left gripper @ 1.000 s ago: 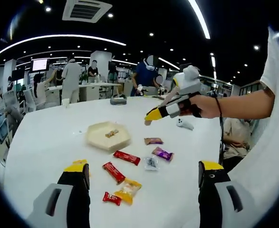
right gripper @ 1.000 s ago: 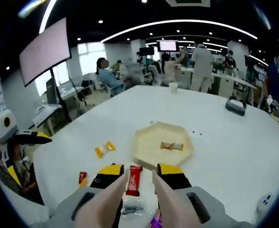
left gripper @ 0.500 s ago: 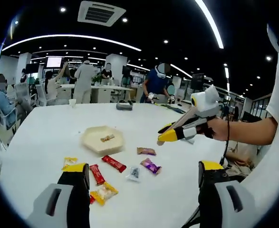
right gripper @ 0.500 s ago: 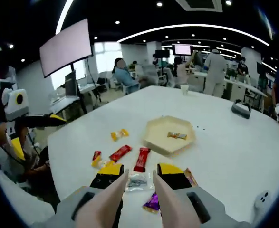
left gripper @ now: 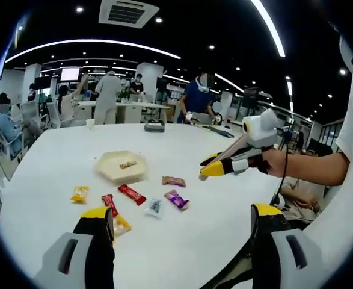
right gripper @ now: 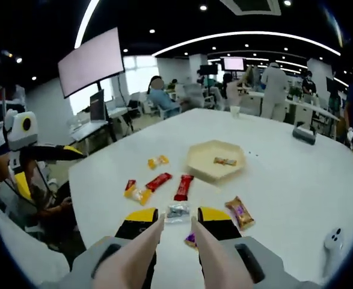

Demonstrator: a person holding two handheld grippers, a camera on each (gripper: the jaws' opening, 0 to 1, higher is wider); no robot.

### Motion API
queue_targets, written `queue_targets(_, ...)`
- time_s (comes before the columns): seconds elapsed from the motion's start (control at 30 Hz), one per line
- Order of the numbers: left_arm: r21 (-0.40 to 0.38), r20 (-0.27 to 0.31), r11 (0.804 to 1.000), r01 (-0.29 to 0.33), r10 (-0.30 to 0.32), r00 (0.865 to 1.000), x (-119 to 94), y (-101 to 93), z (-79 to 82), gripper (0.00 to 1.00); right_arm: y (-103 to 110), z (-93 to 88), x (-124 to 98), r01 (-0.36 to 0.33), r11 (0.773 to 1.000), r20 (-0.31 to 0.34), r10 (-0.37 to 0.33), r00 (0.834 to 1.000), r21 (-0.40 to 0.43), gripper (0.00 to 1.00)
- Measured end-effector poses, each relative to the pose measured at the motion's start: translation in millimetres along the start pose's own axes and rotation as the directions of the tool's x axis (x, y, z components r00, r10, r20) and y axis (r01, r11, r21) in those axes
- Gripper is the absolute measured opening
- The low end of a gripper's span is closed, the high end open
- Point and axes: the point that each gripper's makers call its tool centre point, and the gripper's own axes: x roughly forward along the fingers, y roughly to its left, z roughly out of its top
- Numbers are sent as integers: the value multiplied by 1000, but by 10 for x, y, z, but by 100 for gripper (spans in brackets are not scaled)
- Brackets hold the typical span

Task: Place the target food into the container with the food tongs after gripping and lifting it, then release it inside without dropping or visibly crushing the food.

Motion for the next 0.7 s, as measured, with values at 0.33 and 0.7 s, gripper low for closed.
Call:
queue_targets(0.33,83,-17,996,42,-41,999,-282,242,-29,94,125,92,10,73,997,6,-73,997,-16,26)
queue_targets(0.7,125,-38,985,116,-112,993,-629,623,-106,94,321,306,50,193,980,34,-194,980,46,26)
